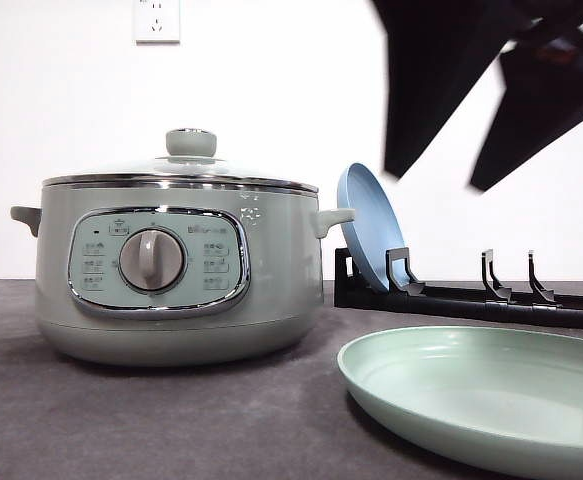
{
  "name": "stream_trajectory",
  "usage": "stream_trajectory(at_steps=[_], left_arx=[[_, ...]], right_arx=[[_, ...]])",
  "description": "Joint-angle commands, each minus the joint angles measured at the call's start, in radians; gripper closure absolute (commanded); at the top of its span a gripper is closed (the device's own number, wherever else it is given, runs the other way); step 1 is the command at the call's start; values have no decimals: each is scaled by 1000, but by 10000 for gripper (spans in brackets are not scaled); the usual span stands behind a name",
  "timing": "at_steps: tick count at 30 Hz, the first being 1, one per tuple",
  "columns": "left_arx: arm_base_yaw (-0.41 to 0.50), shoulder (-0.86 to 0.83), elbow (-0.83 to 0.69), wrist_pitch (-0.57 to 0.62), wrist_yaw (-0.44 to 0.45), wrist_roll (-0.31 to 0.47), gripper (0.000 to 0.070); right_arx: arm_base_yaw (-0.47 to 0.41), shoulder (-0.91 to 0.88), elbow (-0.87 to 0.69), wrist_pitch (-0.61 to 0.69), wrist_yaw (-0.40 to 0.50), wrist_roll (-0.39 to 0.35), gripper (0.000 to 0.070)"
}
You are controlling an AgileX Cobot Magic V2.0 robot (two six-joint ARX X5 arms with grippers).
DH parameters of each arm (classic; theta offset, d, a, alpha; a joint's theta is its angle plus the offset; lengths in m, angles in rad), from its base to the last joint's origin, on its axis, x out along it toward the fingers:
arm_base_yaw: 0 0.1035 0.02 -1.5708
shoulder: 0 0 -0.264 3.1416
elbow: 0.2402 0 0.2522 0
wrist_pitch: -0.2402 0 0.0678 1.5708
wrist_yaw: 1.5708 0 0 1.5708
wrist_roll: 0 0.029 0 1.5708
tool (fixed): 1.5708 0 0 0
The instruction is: Transfer potato from steamer to green plate
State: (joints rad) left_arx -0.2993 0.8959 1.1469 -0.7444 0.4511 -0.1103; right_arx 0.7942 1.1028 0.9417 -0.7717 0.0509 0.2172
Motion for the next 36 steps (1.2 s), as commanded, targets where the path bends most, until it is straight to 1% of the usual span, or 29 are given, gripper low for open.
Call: stream_trajectory(at_steps=[1,3,8,13,16,19,23,26,29,33,36], left_arx=[[-4,7,20,11,5,21,0],[-4,7,20,11,5,21,0],[-4,7,20,11,5,21,0],[-4,7,20,7,5,23,0],[-4,7,20,-3,5,43,0],[-4,7,20,-19,5,66,0],[-4,11,20,-43,3,69,0],[-4,18,23,-38,-4,69,0],[-4,47,49,-49,-20,70,0],[-4,119,126,-96,-46,82,0],[-8,193,204,-153,-82,106,0]], right_arx=[[-36,-21,17,19,-6,6,125],[-85,-63,11,47,-27,-6,125],[-178,-171,-29,112,-150,-21,126],[-241,-259,-86,113,-181,-22,126],[-285,-307,-116,111,-196,-11,126],[-335,-346,-124,114,-269,11,126],[-388,-393,-124,138,-373,43,126],[-414,-414,-124,142,-441,61,126],[-424,-423,-124,144,-479,64,126],[-424,-428,-121,162,-481,63,127],[-424,-433,-120,191,-482,64,127]])
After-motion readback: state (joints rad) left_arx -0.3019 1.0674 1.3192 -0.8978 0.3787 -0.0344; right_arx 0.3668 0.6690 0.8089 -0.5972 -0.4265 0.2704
